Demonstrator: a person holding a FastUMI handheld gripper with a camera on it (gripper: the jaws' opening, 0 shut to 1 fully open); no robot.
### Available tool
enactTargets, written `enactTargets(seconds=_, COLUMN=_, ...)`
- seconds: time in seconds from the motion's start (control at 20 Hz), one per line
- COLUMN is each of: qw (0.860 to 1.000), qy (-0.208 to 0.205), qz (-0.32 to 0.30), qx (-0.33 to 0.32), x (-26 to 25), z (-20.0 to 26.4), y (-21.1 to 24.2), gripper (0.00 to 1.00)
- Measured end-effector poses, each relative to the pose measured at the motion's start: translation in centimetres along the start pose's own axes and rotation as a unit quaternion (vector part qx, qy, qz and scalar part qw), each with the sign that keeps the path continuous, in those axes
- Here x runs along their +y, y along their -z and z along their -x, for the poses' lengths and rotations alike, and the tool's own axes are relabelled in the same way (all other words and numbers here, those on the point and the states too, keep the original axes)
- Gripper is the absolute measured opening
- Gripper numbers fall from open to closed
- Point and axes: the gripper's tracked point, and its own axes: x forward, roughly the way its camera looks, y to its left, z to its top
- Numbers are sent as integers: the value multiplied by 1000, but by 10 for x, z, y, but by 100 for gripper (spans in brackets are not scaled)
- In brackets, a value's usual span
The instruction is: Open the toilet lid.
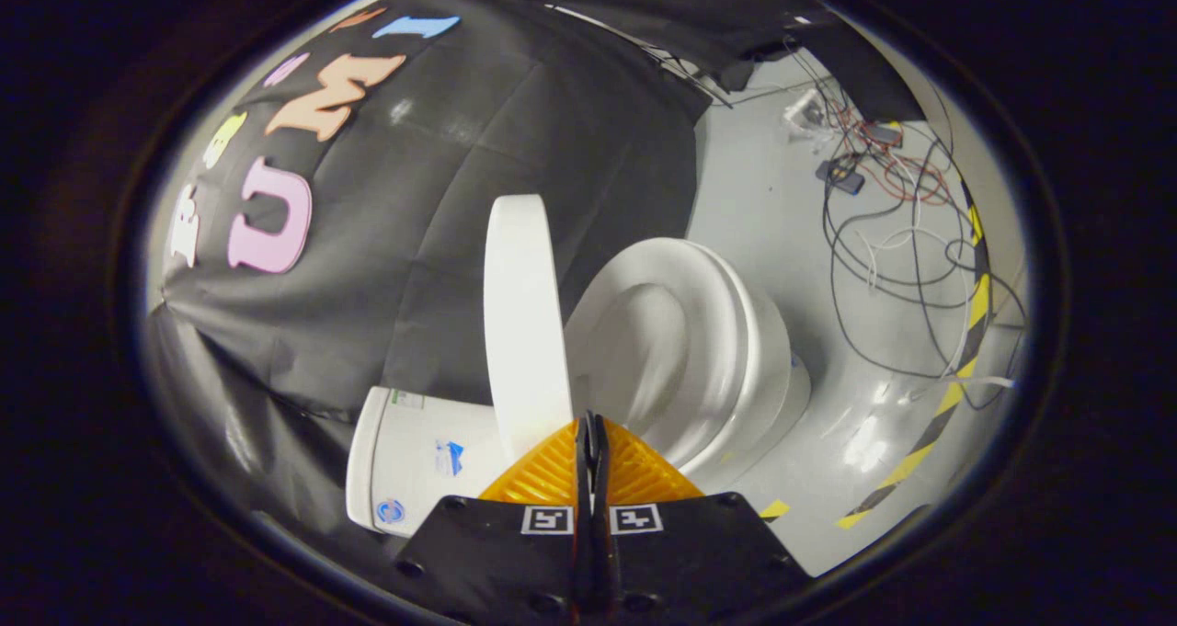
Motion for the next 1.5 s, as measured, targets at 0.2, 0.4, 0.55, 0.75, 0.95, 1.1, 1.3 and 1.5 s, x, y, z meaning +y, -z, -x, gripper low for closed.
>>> enactTargets(seconds=0.2, qw=1000, qy=2, qz=28, qx=-8, x=25, z=8, y=0, gripper=0)
enactTargets(seconds=0.4, qw=997, qy=5, qz=81, qx=-16, x=46, z=17, y=-4, gripper=0)
enactTargets(seconds=0.55, qw=994, qy=22, qz=105, qx=-18, x=54, z=21, y=-6, gripper=0)
enactTargets(seconds=0.75, qw=986, qy=31, qz=162, qx=-22, x=71, z=24, y=-8, gripper=0)
enactTargets(seconds=0.95, qw=979, qy=25, qz=198, qx=-36, x=90, z=30, y=-6, gripper=0)
enactTargets(seconds=1.1, qw=972, qy=20, qz=229, qx=-47, x=110, z=33, y=-3, gripper=0)
enactTargets(seconds=1.3, qw=964, qy=23, qz=261, qx=-56, x=130, z=34, y=5, gripper=0)
enactTargets(seconds=1.5, qw=952, qy=24, qz=299, qx=-57, x=152, z=36, y=13, gripper=0)
